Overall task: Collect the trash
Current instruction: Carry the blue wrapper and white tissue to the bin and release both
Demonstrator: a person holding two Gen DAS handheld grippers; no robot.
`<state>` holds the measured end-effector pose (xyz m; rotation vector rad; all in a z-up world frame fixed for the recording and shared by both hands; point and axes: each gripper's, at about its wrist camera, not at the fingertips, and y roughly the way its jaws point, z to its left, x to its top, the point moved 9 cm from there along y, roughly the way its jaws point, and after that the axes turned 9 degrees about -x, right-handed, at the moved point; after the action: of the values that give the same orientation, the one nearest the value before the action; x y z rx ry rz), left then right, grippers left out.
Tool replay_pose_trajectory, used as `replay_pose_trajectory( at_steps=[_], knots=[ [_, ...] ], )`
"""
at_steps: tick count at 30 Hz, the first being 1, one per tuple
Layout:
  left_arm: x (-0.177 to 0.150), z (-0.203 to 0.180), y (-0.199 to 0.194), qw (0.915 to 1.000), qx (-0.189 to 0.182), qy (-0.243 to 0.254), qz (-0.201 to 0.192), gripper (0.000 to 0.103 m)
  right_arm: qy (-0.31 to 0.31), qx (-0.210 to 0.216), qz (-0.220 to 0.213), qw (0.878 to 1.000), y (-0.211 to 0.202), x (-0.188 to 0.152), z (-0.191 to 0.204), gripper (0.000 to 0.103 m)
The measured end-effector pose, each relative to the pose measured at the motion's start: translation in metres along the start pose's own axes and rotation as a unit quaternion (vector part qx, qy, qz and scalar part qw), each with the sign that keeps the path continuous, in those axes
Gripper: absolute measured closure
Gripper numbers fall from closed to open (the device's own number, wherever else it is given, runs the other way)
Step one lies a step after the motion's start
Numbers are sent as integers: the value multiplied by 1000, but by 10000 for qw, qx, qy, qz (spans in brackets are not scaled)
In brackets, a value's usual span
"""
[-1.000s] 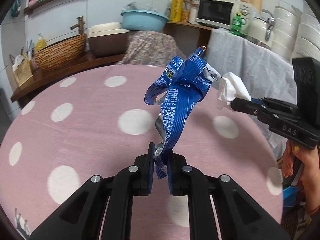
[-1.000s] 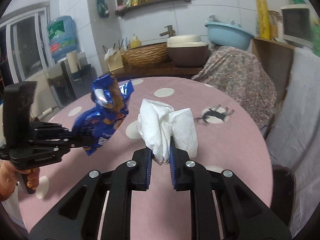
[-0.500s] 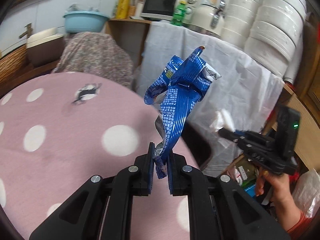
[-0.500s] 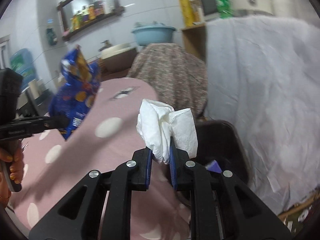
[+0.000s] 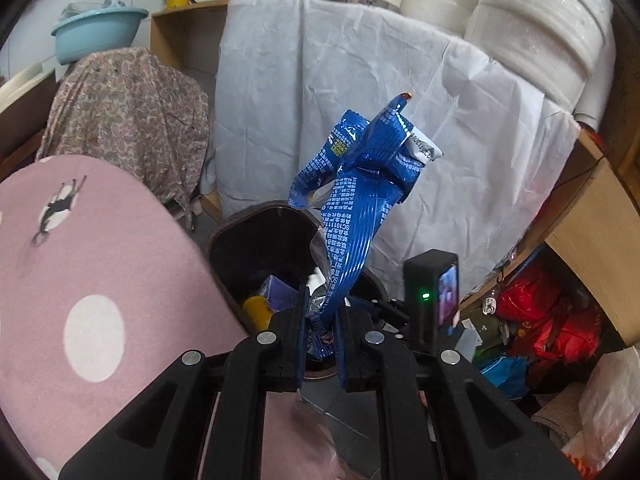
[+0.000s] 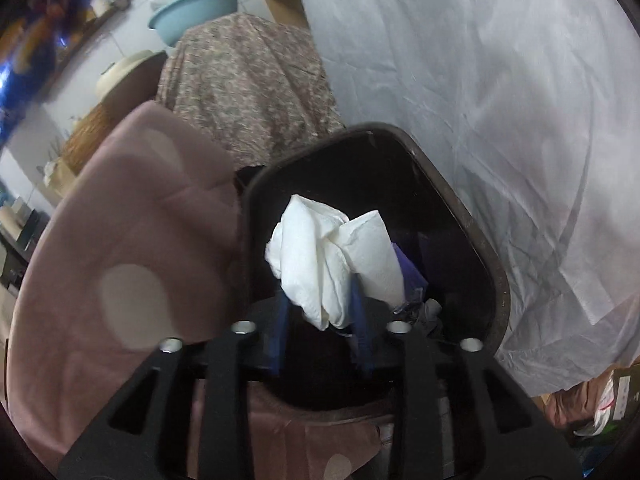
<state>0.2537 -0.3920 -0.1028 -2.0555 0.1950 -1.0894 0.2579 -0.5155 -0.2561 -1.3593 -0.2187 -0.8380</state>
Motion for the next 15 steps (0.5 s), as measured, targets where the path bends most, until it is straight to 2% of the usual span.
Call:
replay_pose_trajectory(
  at_steps=[2, 7, 11, 15],
  knots=[
    [2, 1, 14, 9998, -34, -96, 175, 91, 26, -94, 16, 10000, 10, -2, -4, 44],
    [3, 5, 45, 9986, 87, -203, 472, 91, 56, -98, -175, 9998, 3, -10, -10, 43],
    [2, 8, 78, 9952, 104, -493, 841, 91, 108, -273, -500, 9983, -22, -15, -25, 34],
    [-4, 16, 113, 9883, 262, -868, 1223, 91, 290, -379, -681, 9965, -46, -24, -44, 33]
  ],
)
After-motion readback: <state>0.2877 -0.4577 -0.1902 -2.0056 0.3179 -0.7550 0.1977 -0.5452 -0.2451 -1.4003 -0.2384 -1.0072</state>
